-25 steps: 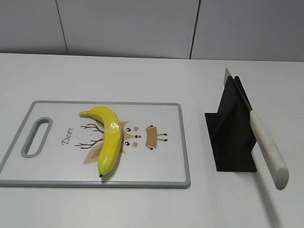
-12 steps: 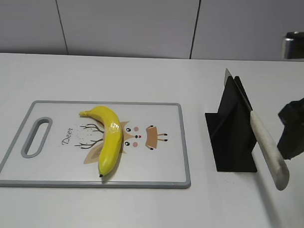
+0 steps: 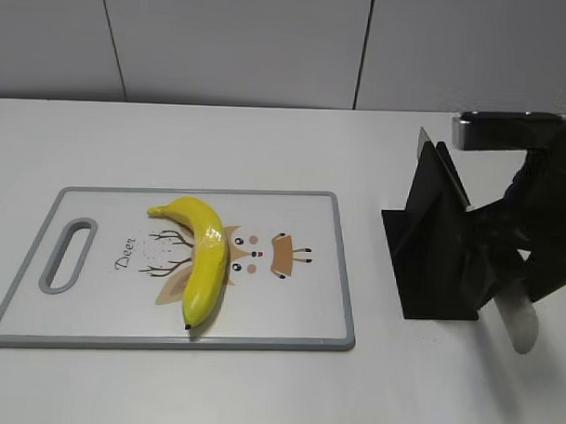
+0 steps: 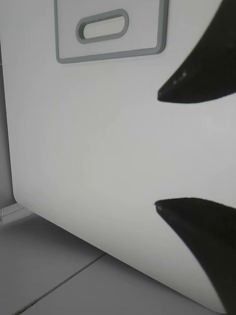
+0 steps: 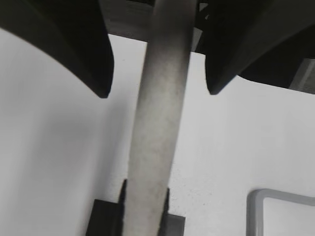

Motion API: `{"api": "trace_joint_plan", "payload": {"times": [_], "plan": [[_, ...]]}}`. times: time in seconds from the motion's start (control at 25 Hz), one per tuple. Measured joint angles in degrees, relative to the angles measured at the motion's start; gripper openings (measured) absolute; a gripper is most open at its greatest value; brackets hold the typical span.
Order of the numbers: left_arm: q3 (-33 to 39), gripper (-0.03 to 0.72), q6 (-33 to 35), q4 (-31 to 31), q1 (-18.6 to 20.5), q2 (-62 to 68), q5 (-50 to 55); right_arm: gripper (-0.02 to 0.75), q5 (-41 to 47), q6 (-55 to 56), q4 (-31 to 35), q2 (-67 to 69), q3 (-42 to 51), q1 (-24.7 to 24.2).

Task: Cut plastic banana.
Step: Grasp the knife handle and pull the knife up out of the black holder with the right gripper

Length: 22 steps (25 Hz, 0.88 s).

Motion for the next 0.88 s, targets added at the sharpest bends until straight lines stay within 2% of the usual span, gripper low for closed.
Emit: {"api": "trace_joint_plan", "payload": {"times": [0.24, 0.32, 0.4, 0.52, 0.88], "plan": [[0.0, 0.575, 0.0, 0.0, 0.0, 0.0, 0.0, 0.447, -0.9, 1.6, 2.6, 4.0, 0.0, 0.1], [0.0, 0.575, 0.0, 0.0, 0.0, 0.0, 0.0, 0.421, -1.1, 2.0, 2.7, 4.7, 0.0, 0.1], [0.0, 0.575, 0.0, 0.0, 0.0, 0.0, 0.0, 0.349, -1.2, 2.4, 2.7, 4.7, 0.0, 0.1], [0.0, 0.574, 0.0, 0.0, 0.0, 0.0, 0.0, 0.164, -1.1, 3.4, 2.6, 4.8, 0.0, 0.1], [0.0, 0.574, 0.0, -0.1, 0.0, 0.0, 0.0, 0.167, -1.0, 4.3, 2.7, 4.8, 0.0, 0.0]]}}
